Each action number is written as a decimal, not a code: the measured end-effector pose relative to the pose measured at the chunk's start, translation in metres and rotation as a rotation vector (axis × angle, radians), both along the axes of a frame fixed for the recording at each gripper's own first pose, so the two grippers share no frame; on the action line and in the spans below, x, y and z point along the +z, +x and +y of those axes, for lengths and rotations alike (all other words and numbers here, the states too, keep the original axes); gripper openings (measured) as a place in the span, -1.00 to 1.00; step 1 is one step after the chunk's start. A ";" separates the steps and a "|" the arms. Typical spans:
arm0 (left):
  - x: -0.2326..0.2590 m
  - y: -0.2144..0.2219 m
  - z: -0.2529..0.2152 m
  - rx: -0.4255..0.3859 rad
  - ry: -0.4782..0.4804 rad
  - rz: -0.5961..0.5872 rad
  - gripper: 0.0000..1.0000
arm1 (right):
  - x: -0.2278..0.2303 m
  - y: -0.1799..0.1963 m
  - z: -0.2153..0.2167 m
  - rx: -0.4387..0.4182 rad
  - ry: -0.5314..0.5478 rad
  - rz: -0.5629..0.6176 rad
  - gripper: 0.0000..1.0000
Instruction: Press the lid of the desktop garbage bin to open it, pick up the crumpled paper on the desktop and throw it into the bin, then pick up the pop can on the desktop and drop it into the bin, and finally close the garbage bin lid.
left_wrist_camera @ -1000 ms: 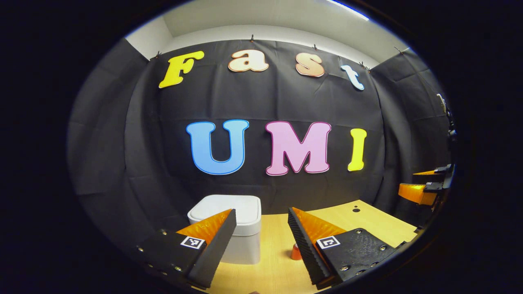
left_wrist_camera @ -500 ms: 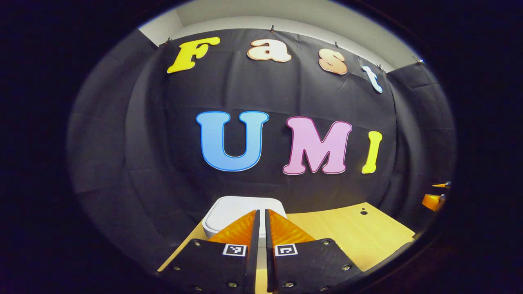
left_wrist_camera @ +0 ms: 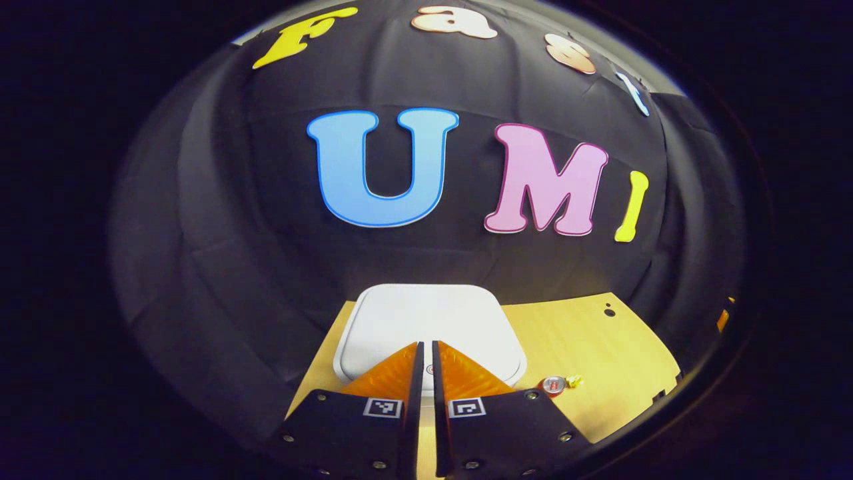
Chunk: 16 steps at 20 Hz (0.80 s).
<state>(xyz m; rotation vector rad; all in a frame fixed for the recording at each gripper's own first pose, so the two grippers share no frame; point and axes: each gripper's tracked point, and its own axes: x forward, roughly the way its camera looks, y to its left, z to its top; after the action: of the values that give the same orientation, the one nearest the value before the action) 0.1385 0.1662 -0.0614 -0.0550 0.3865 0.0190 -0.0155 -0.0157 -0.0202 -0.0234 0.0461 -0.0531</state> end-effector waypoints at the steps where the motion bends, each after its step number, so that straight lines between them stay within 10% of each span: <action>1: -0.008 0.005 0.002 0.005 0.008 0.029 -0.77 | -0.001 0.000 -0.001 -0.003 -0.001 0.005 0.96; 10: -0.038 0.011 0.011 0.018 -0.020 0.077 -0.77 | -0.015 0.007 0.000 -0.003 -0.011 0.051 0.96; 16: -0.033 0.012 0.009 0.037 0.152 0.060 -0.76 | -0.022 0.017 0.026 0.041 0.005 0.069 0.96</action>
<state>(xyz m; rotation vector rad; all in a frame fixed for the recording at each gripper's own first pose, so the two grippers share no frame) 0.1509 0.1754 -0.0948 0.0890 0.4426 0.0869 0.0017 0.0105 -0.0417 -0.0211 0.1149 -0.0109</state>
